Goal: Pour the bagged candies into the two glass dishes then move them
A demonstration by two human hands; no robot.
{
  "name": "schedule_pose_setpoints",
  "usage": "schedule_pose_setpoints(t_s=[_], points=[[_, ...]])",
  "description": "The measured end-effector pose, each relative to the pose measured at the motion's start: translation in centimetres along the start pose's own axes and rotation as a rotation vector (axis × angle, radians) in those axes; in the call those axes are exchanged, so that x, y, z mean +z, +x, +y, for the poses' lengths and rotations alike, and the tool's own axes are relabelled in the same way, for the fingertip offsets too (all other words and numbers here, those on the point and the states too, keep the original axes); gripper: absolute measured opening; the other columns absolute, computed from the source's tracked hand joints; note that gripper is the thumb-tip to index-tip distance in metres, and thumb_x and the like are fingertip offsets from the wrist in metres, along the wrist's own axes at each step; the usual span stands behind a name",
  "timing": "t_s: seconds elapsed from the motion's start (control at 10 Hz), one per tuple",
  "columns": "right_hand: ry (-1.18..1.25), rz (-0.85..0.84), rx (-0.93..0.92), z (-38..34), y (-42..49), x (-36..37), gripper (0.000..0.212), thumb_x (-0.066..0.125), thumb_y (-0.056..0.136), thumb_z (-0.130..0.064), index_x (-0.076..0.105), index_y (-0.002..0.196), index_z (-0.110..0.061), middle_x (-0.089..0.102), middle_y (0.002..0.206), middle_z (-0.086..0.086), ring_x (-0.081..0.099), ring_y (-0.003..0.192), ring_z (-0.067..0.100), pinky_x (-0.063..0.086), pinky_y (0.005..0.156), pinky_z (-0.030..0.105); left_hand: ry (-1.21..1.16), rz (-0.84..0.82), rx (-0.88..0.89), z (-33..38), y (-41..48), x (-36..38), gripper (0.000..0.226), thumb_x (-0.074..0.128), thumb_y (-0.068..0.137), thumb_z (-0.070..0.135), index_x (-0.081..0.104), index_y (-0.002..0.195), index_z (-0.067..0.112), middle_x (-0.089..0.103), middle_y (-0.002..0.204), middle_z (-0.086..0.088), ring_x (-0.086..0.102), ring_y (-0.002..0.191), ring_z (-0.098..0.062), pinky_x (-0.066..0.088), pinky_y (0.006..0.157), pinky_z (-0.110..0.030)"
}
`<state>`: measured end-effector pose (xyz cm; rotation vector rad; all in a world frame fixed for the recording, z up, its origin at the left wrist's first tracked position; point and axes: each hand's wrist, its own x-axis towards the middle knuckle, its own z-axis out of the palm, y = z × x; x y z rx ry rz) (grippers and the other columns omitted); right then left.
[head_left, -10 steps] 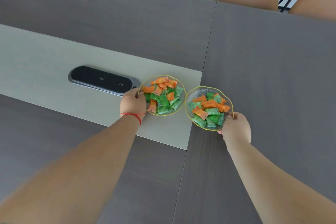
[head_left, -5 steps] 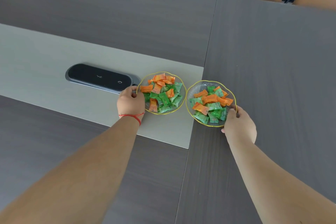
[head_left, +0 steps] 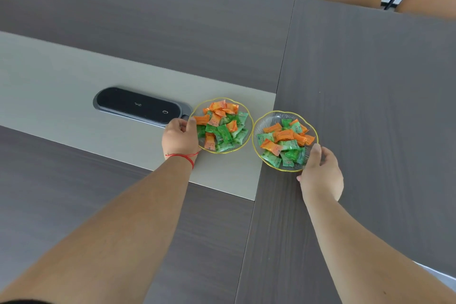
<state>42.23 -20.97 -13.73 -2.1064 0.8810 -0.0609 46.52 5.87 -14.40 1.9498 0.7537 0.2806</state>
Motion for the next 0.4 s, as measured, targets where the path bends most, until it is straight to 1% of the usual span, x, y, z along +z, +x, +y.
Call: schedule_pose_setpoints(t_s=[0.1,0.2,0.3,0.4], points=[[0.035,-0.021,0.028,0.4,-0.6,-0.5,0.056,0.027,0.094,-0.06,0.044,0.134,-0.024,0.063,0.078,-0.012,0.07,0.064,0.017,0.058,0.072,0.043,-0.043,-0.025,-0.084,0.1,-0.8,-0.5,0.037,0.041,0.09,0.047,0.054,0.089,0.012,0.063,0.09,-0.01,0.068,0.071,-0.032,0.047,0.038,-0.016],[0.069,-0.047,0.077,1.1,-2.3,-1.4,0.06,0.031,0.092,-0.061,0.038,0.136,-0.021,0.07,0.072,-0.003,0.07,0.067,0.018,0.056,0.072,0.04,-0.005,-0.048,-0.116,-0.7,-2.9,-2.0,0.037,0.035,0.095,0.039,0.054,0.095,0.007,0.06,0.099,-0.016,0.069,0.072,-0.035,0.035,0.032,-0.011],[0.055,-0.064,0.103,2.6,-5.2,-2.7,0.059,0.036,0.092,-0.057,0.036,0.137,-0.019,0.071,0.067,-0.001,0.068,0.069,0.017,0.052,0.07,0.036,0.082,-0.05,-0.122,-2.4,-5.4,-4.6,0.033,0.033,0.096,0.033,0.053,0.097,0.007,0.057,0.103,-0.017,0.068,0.075,-0.037,0.035,0.041,-0.019],[0.026,-0.135,0.099,4.5,-9.9,-4.8,0.055,0.041,0.094,-0.05,0.036,0.137,-0.016,0.071,0.069,-0.001,0.066,0.065,0.01,0.046,0.06,0.031,0.106,-0.055,-0.16,-3.2,-9.6,-8.4,0.034,0.033,0.097,0.032,0.052,0.083,0.007,0.053,0.087,-0.015,0.068,0.059,-0.031,0.034,0.04,-0.02]])
